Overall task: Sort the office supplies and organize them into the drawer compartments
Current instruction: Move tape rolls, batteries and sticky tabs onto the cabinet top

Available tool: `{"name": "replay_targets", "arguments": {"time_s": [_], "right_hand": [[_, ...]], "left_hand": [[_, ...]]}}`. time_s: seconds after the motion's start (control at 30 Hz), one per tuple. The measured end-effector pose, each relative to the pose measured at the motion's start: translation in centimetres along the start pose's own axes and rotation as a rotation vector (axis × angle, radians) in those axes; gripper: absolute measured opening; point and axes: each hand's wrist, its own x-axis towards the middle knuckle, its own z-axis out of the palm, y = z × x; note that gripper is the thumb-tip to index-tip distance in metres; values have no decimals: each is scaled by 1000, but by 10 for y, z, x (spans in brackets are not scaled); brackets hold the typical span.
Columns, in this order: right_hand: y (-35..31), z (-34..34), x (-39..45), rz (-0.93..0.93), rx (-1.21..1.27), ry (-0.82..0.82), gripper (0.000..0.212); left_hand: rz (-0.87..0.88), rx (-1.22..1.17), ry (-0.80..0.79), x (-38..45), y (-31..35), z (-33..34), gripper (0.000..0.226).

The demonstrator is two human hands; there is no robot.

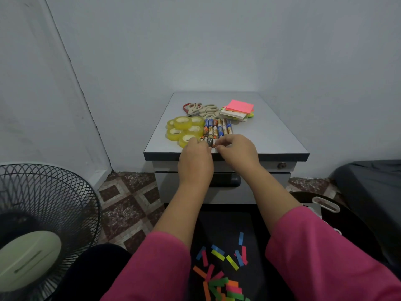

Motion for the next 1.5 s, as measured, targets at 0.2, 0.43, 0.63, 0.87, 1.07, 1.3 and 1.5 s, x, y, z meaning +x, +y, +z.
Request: {"name": "replay_targets", "arguments": {"time_s": [0.2, 0.43, 0.63, 0.87, 1.07, 1.3, 1.5], "right_hand": [[1, -2, -4, -9, 42, 19, 21], [13, -5, -33, -51, 278, -11, 31], [48, 6, -94, -158, 374, 8, 36], [124, 72, -153, 261, 115, -281, 28], [173, 95, -188, 496, -418, -790, 37], [179, 109, -201, 486, -605, -1025, 47], [182, 125, -200, 435, -552, -955, 42]], "left_hand": [[47, -10, -17, -3, -4, -3, 23], [130, -88, -116, -22, -14, -13, 26], [195, -112, -247, -84, -42, 2, 39], [103, 212, -889, -137, -79, 50, 43], [-29, 396, -1389, -171, -99, 69, 46], [-8, 489, -1443, -203, -99, 102, 54], [71, 500, -1378, -213, -89, 122, 36]]}}
